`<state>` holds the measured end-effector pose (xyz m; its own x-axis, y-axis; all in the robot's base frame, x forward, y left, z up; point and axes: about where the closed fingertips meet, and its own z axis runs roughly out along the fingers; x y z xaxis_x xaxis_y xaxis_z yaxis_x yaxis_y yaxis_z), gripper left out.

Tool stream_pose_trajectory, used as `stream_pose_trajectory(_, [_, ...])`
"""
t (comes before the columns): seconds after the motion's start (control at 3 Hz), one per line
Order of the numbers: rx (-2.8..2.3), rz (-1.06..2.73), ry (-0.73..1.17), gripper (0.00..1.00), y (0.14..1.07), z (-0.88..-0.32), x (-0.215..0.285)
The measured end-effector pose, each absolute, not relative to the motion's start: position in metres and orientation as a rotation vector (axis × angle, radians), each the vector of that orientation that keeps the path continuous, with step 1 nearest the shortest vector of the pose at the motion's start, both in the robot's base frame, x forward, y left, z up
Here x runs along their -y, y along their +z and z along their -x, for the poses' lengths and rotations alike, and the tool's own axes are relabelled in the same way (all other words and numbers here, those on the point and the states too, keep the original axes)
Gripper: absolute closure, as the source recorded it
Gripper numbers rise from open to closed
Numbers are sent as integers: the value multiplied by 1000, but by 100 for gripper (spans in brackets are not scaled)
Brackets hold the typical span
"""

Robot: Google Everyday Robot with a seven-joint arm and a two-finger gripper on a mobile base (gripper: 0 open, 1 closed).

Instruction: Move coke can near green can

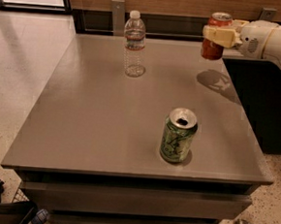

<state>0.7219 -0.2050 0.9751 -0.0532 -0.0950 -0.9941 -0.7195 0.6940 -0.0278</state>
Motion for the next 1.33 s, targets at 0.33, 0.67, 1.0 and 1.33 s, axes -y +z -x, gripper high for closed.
stream_pose_trajectory(0.33, [-1575,696,593,100,969,-668,215])
stream_pose_trajectory(0.67, [-1598,708,601,100,956,-633,217])
stream_pose_trajectory(1.0, [-1608,720,595,100,942,-595,212])
stream_pose_trajectory(1.33, [-1622,733,608,100,923,-553,199])
